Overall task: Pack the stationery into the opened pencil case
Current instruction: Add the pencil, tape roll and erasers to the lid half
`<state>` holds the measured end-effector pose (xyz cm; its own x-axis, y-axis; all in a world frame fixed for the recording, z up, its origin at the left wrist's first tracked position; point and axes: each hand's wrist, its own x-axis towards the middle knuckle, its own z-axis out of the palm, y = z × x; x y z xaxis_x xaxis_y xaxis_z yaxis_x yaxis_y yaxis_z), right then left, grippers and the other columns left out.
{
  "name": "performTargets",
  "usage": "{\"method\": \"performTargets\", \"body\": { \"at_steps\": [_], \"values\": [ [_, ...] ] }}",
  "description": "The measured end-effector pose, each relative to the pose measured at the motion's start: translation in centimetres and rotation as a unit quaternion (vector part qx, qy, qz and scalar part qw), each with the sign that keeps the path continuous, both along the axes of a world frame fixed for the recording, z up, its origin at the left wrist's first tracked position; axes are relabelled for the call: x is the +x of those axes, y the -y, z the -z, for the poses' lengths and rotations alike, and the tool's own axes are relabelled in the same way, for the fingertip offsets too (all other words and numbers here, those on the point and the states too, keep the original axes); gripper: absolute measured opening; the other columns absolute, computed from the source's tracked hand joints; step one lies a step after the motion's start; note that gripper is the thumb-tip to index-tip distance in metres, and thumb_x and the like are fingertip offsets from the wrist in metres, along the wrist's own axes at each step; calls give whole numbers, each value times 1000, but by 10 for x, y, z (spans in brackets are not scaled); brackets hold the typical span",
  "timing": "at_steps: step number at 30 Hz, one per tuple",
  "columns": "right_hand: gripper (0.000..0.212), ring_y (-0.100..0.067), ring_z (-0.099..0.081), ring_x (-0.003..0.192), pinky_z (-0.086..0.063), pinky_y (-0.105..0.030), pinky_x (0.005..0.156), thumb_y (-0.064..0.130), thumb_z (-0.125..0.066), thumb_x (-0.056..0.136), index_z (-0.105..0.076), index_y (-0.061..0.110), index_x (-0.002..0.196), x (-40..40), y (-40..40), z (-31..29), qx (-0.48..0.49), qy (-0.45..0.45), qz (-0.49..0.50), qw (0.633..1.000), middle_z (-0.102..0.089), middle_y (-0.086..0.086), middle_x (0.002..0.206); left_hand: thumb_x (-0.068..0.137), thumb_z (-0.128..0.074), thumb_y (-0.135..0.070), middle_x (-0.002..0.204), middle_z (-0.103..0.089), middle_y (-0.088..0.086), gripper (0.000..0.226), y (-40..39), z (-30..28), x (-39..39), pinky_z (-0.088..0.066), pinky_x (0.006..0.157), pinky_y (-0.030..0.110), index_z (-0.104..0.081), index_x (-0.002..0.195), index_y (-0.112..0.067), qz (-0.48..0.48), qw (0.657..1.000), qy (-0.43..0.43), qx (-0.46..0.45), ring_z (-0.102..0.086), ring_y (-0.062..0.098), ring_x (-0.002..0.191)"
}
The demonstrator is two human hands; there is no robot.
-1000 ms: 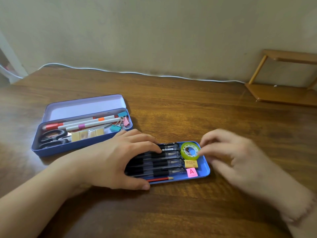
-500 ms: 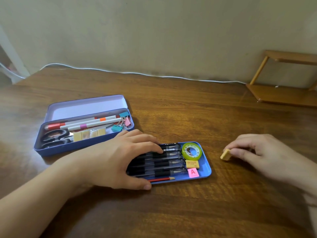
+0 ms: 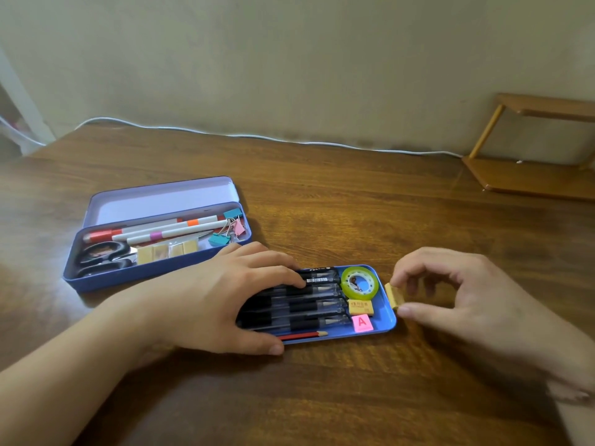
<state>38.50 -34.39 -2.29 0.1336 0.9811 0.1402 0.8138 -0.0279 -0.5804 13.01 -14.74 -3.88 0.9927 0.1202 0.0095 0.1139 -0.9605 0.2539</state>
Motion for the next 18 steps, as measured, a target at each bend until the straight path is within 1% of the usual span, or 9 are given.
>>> {"method": "performTargets", "body": {
  "at_steps": [3, 6, 8, 11, 13, 15, 18],
  "values": [
    [24, -14, -61, 90, -48, -26, 73, 22, -80, 76, -66, 37, 87, -8, -4, 6, -19, 15, -47, 999, -64, 16, 101, 76, -57, -76, 148, -33, -22, 74, 0, 0, 0, -16, 105, 9, -38, 139, -43, -1, 1000, 4, 5, -27, -5, 129],
    [22, -9, -62, 98, -51, -30, 80, 27, -77, 78, -66, 43, 89, -6, -4, 9, -39, 22, -50, 998, -61, 24, 106, 76, -57, -76, 149, -31, -23, 75, 0, -1, 0, -15, 103, 6, -36, 140, -44, -2, 1000, -2, 3, -24, -6, 130],
    [18, -4, -61, 104, -51, -31, 85, 30, -75, 79, -68, 43, 90, -5, -4, 9, -44, 23, -54, 997, -60, 27, 107, 76, -56, -76, 149, -30, -23, 74, 0, -1, 0, -15, 105, 9, -35, 140, -45, -2, 1000, -3, 3, -24, -5, 131],
    [11, 1, -56, 110, -50, -29, 88, 34, -72, 81, -72, 42, 89, -4, -4, 10, -64, 39, -69, 995, -59, 29, 109, 76, -57, -76, 150, -29, -23, 74, 0, -1, 1, -18, 107, 14, -35, 141, -45, -1, 1000, -3, 1, -24, -5, 132],
    [7, 1, -55, 110, -49, -28, 89, 36, -70, 83, -73, 40, 88, -5, -3, 10, -52, 62, -74, 994, -59, 29, 108, 76, -56, -76, 150, -29, -23, 74, 0, 0, 1, -23, 110, 20, -35, 140, -46, 0, 1000, -4, 2, -25, -4, 131],
    [13, -2, -56, 108, -47, -25, 87, 44, -65, 83, -72, 40, 92, -8, -2, 10, -17, 80, -78, 994, -57, 26, 106, 76, -55, -77, 149, -31, -22, 74, 0, 0, 1, -27, 111, 25, -35, 140, -45, 0, 1000, 0, 4, -27, -3, 131],
    [25, -8, -52, 109, -42, -20, 88, 53, -60, 83, -68, 43, 105, -15, -3, 9, -1, 81, -108, 991, -51, 24, 109, 77, -55, -77, 149, -29, -23, 74, 0, 0, 1, -27, 112, 25, -34, 140, -46, 0, 1000, -1, 3, -26, -3, 131]
  ]
}}
